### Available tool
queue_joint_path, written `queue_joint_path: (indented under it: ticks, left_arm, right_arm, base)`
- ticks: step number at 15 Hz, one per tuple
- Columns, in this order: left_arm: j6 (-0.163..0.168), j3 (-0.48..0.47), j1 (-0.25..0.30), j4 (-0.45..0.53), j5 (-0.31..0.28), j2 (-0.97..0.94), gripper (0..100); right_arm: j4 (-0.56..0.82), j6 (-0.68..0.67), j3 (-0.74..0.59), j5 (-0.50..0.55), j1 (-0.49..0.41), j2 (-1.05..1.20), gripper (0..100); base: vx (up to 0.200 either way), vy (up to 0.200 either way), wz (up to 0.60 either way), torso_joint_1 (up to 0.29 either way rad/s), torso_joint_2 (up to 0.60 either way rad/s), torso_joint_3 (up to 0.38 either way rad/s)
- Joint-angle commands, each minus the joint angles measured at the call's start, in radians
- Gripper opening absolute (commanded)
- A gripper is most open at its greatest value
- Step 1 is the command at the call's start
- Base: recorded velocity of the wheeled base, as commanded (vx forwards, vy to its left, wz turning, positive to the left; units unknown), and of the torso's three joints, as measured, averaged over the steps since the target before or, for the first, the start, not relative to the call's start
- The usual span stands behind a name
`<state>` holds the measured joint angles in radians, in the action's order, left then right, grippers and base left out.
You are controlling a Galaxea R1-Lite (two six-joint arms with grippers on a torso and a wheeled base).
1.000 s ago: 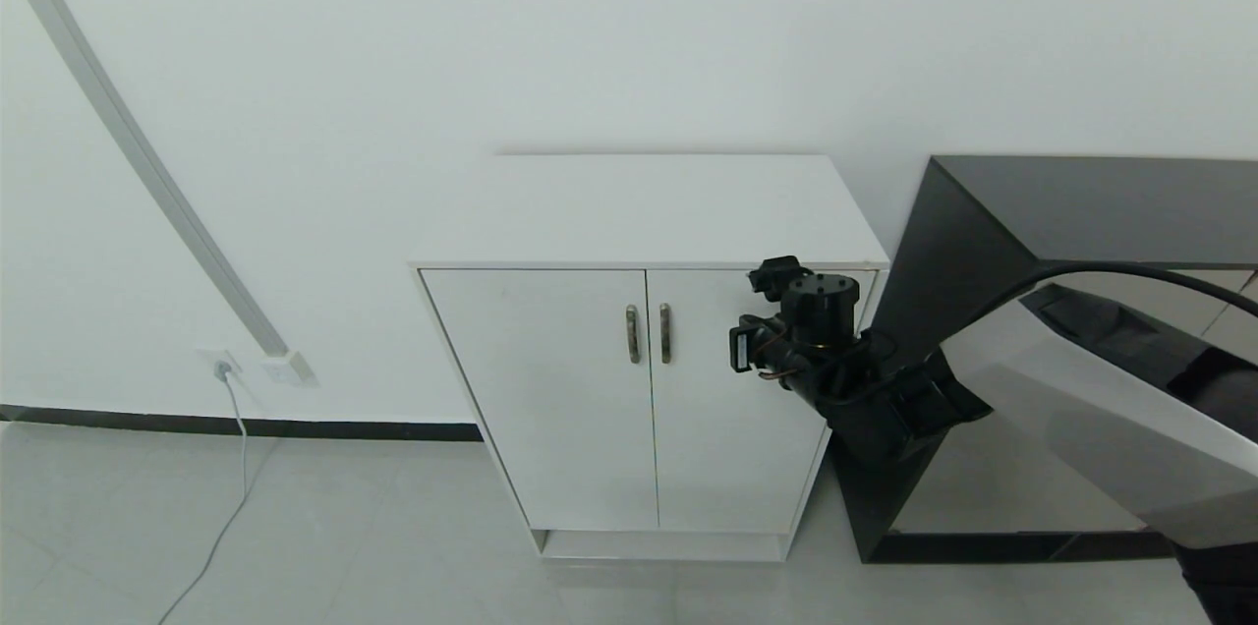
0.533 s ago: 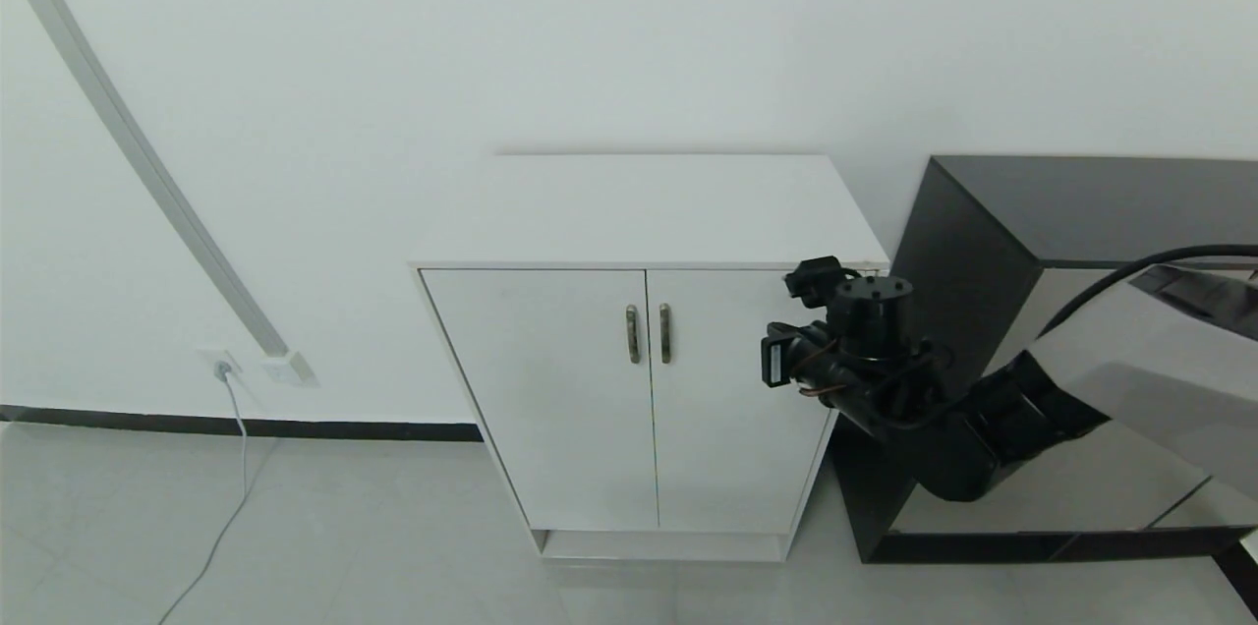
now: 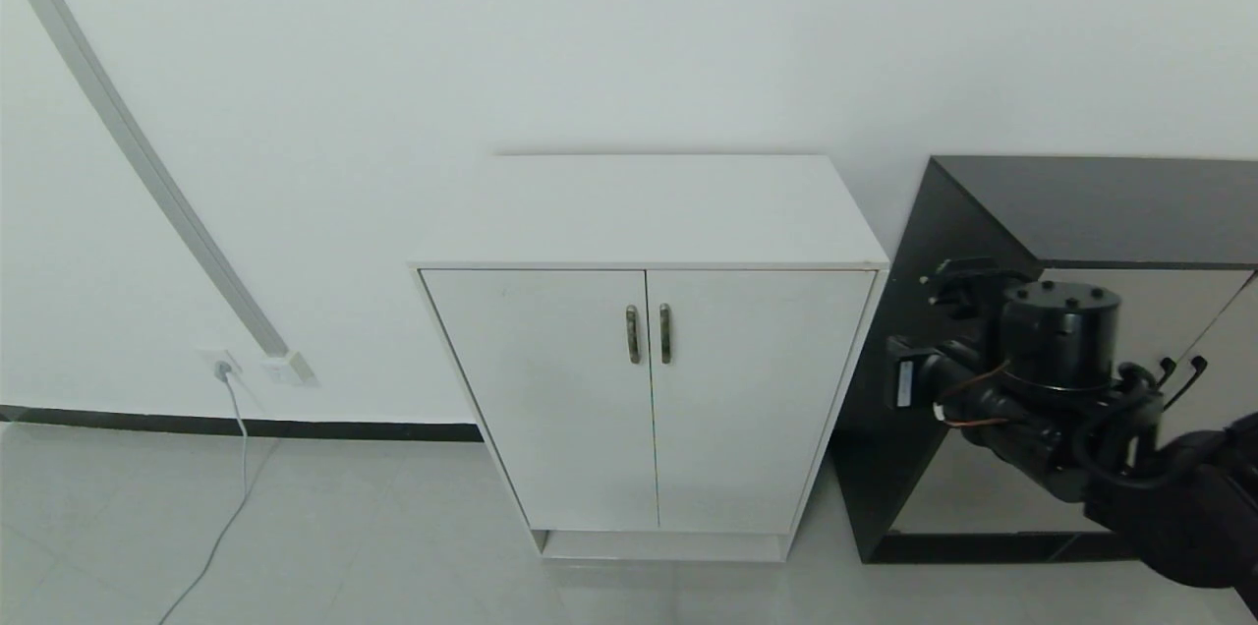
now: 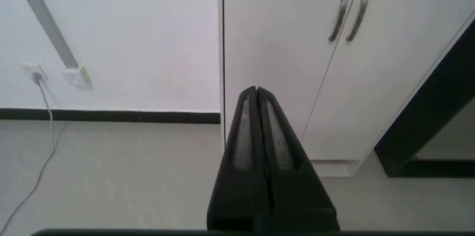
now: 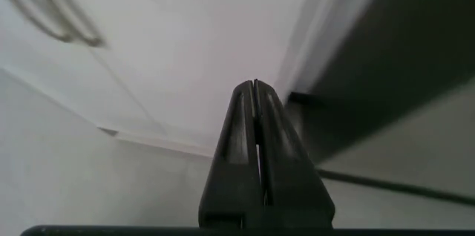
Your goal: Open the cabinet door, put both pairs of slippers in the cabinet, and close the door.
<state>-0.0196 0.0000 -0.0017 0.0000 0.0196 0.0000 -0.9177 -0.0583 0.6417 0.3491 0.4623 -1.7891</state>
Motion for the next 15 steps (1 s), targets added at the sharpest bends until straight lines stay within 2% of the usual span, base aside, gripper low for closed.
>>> queue_joint_path:
  ticks: [1,5,9,11,15]
  left_arm:
    - [0.000,0.000,0.000,0.000,0.000,0.000,0]
    - [0.000,0.000,0.000,0.000,0.000,0.000,0]
    - [0.000,0.000,0.000,0.000,0.000,0.000,0]
    - [0.000,0.000,0.000,0.000,0.000,0.000,0]
    - [0.000,0.000,0.000,0.000,0.000,0.000,0]
  right_arm:
    - [0.000,-0.003,-0.139,0.053,-0.071,0.172,0]
    - [0.002,-0.002,-0.387,0.082,-0.226,0.359,0]
    - [0.006,0.003,-0.593,0.080,-0.284,0.560,0]
    - [0.036,0.014,-0.642,0.073,-0.284,0.675,0]
    - [0.402,0.017,-0.636,-0.038,-0.280,1.025,0]
  base:
    - [0.000,0.000,0.00,0.000,0.00,0.000]
    - [0.000,0.000,0.00,0.000,0.00,0.000]
    - [0.000,0.000,0.00,0.000,0.00,0.000]
    - [0.000,0.000,0.00,0.000,0.00,0.000]
    - [0.000,0.000,0.00,0.000,0.00,0.000]
